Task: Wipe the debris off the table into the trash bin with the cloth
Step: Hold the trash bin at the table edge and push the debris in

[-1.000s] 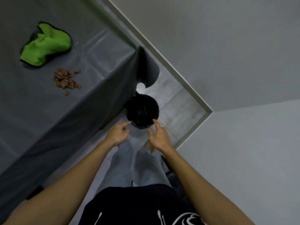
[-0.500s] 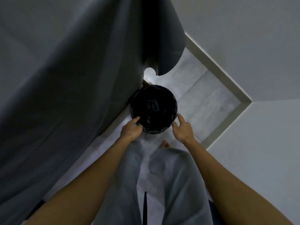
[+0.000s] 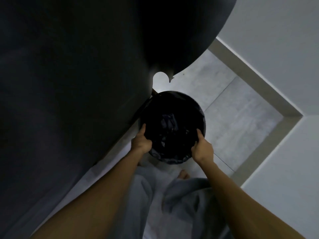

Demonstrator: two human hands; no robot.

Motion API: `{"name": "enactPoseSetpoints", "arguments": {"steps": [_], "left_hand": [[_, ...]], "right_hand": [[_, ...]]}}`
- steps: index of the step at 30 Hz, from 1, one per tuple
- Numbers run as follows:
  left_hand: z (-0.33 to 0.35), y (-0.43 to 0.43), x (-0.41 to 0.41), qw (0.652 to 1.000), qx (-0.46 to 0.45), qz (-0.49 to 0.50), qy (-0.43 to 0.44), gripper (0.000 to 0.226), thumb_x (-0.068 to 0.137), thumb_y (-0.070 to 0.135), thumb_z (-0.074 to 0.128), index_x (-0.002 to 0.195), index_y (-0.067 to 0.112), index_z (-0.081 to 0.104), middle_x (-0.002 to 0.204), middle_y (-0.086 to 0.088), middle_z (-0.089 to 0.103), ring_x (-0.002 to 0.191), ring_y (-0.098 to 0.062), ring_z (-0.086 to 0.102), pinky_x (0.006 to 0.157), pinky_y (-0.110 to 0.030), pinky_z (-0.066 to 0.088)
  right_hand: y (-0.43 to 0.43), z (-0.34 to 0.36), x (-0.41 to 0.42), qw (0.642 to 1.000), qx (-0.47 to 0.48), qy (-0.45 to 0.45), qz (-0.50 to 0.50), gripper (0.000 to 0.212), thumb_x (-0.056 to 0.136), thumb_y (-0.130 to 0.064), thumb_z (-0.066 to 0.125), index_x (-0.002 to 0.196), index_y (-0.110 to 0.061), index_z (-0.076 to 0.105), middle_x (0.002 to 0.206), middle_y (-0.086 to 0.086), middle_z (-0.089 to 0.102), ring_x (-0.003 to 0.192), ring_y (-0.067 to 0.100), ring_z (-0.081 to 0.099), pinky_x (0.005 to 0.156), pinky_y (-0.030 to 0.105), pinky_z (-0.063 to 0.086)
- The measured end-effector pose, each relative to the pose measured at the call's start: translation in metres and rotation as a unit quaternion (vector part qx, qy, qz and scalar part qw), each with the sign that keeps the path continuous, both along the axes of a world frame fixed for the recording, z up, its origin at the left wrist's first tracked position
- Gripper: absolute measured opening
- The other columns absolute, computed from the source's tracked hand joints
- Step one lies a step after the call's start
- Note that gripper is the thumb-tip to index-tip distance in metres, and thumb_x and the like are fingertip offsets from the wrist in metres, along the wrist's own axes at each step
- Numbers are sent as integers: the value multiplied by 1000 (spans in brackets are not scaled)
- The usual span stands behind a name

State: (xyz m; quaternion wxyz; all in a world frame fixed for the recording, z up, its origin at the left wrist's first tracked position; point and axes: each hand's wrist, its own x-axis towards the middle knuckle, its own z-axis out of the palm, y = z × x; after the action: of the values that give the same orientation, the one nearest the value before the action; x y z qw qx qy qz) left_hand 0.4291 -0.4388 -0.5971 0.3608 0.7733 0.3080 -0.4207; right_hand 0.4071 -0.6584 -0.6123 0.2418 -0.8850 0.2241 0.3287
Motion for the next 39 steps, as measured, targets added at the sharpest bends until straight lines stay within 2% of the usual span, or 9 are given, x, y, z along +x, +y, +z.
{"name": "enactPoseSetpoints", "arguments": {"steps": [5, 9, 16, 21, 24, 29, 31, 34, 39], "left_hand": [[62, -8, -12, 999, -24, 1, -22, 80, 92, 7, 46, 154, 42, 12, 147, -7, 49, 122, -30, 55, 102, -28, 44], [142, -10, -46, 998, -39, 3, -45, 82, 90, 8, 48, 154, 44, 11, 136, -5, 58, 101, -20, 59, 83, -21, 43], [331, 6, -109, 992, -31, 31, -116, 85, 92, 14, 54, 155, 42, 3, 145, -9, 51, 123, -33, 55, 93, -26, 42], [445, 18, -142, 981, -19, 101, -164, 83, 94, 4, 50, 155, 42, 8, 145, -1, 48, 111, -31, 60, 87, -34, 51], [480, 35, -160, 978, -7, 105, -181, 89, 87, -5, 45, 153, 47, 14, 140, 6, 50, 93, -21, 65, 70, -30, 55], [508, 56, -184, 968, -22, 141, -208, 95, 78, -10, 48, 150, 48, 25, 147, 6, 49, 110, -21, 63, 83, -25, 56], [515, 72, -189, 969, -15, 140, -203, 95, 77, -11, 47, 149, 47, 28, 137, 4, 57, 96, -18, 67, 68, -16, 52], [520, 104, -189, 972, -18, 138, -192, 92, 78, -9, 46, 149, 47, 28, 118, -3, 66, 68, -16, 63, 51, -19, 46], [516, 139, -184, 977, -24, 121, -172, 88, 82, -5, 48, 150, 47, 27, 133, -4, 60, 80, -15, 65, 54, -13, 46]], "right_hand": [[-15, 75, -10, 999, -20, -17, -46, 74, 86, -4, 47, 153, -27, 26, 86, 18, 62, 76, 37, 55, 69, 36, 43], [-23, 177, -25, 998, -30, -47, -41, 72, 87, -6, 45, 152, -34, 29, 102, 22, 69, 89, 41, 62, 77, 38, 48], [-4, 407, -60, 995, -42, -60, 62, 76, 84, -9, 45, 151, -38, 25, 100, 16, 70, 92, 38, 63, 71, 38, 48], [12, 516, -88, 991, -17, -50, 124, 72, 84, -11, 44, 151, -30, 26, 113, 17, 68, 102, 38, 62, 80, 41, 51], [23, 545, -103, 986, -30, -85, 139, 68, 89, -13, 42, 153, -27, 22, 113, 14, 66, 98, 34, 62, 73, 35, 47], [47, 556, -123, 992, -20, -72, 99, 71, 92, -26, 42, 151, -44, 8, 106, 15, 56, 73, 26, 58, 70, 39, 55], [65, 560, -129, 997, 22, -54, 57, 76, 88, -17, 42, 151, -45, 10, 93, 13, 61, 63, 28, 63, 54, 39, 58], [91, 564, -138, 997, 72, -39, -2, 79, 85, -8, 40, 149, -47, 16, 108, 11, 63, 72, 31, 68, 57, 41, 60], [133, 570, -160, 990, 98, -89, -58, 85, 87, -22, 52, 138, -68, 2, 113, 11, 52, 80, 31, 66, 61, 46, 61]]}}
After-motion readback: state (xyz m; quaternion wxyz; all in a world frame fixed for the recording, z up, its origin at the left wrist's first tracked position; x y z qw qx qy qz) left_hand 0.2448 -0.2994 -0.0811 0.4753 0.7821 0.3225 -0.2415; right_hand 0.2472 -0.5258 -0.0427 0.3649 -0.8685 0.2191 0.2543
